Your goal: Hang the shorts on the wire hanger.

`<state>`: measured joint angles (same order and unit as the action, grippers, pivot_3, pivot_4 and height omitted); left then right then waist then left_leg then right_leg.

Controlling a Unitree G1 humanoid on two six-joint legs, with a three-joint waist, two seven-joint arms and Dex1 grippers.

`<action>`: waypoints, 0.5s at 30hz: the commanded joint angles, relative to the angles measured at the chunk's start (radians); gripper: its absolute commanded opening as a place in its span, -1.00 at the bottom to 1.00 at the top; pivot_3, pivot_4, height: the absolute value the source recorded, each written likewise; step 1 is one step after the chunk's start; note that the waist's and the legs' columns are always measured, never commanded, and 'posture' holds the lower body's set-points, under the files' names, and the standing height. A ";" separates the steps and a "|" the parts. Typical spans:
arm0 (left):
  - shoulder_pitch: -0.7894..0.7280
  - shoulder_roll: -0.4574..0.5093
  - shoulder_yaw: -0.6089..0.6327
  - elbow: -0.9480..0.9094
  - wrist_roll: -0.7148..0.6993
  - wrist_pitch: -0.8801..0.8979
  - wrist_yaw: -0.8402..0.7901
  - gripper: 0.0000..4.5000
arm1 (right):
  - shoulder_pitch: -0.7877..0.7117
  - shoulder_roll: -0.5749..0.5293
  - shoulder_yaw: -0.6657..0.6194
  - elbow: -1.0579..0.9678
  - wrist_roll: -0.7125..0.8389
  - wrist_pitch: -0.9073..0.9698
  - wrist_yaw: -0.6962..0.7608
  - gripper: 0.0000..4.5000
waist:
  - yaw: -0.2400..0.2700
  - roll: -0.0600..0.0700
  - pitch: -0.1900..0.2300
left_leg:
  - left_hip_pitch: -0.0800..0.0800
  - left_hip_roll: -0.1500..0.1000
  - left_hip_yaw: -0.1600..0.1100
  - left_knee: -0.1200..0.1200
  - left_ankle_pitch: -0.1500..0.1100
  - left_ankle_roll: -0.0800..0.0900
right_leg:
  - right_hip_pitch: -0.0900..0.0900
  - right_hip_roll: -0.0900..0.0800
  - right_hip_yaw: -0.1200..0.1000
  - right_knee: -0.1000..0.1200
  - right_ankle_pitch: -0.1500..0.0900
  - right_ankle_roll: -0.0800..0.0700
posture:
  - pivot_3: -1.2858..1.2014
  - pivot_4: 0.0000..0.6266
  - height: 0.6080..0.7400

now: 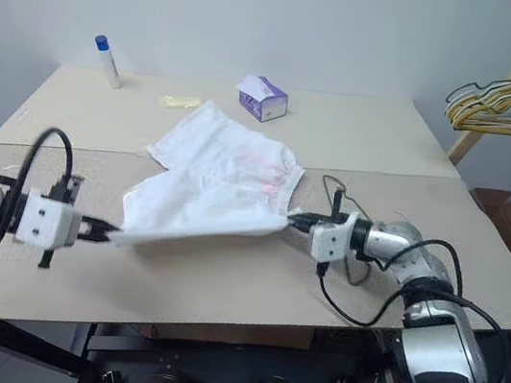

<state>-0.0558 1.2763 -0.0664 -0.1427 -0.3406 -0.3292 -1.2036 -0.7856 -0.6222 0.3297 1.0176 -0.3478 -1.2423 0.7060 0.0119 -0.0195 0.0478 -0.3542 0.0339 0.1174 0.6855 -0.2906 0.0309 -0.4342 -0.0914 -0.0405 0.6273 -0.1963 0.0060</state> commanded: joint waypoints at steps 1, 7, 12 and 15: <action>0.082 0.053 0.062 -0.100 -0.037 0.030 -0.093 -1.00 | 0.034 -0.073 -0.006 -0.063 -0.030 -0.052 -0.042 -0.98 | 0.000 0.000 0.000 | 0.000 0.000 0.000 0.000 0.000 0.000 | 0.000 0.000 0.000 0.000 0.000 0.000 | 0.15 -0.91 1.00; 0.213 0.021 0.100 -0.258 -0.082 0.094 -0.116 -1.00 | 0.143 -0.138 -0.005 -0.199 -0.048 -0.075 -0.088 -0.98 | -0.001 0.000 0.000 | 0.001 0.000 0.000 0.000 0.000 0.000 | 0.001 0.000 0.002 -0.001 0.000 0.000 | 0.13 -0.90 1.00; 0.272 0.001 0.135 -0.275 -0.052 0.093 -0.132 -1.00 | 0.262 -0.181 -0.014 -0.362 -0.044 -0.051 -0.108 -0.98 | 0.000 -0.001 0.000 | 0.002 0.000 -0.001 0.000 0.000 0.000 | 0.002 0.001 0.002 -0.001 -0.004 0.002 | 0.13 -0.88 1.00; 0.290 -0.017 0.157 -0.268 -0.035 0.090 -0.130 -1.00 | 0.338 -0.203 -0.015 -0.464 -0.014 -0.004 -0.105 -0.98 | -0.001 -0.001 0.001 | 0.004 0.000 -0.002 0.000 -0.001 0.001 | 0.005 0.000 0.002 -0.001 -0.005 0.002 | 0.13 -0.86 1.00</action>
<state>0.2329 1.2614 0.0527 -0.4136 -0.3838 -0.2367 -1.3265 -0.4562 -0.7998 0.3452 0.6099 -0.4034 -1.2763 0.6075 0.0113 -0.0204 0.0484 -0.3488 0.0344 0.1153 0.6855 -0.2915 0.0325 -0.4285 -0.0911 -0.0384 0.6257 -0.2031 0.0078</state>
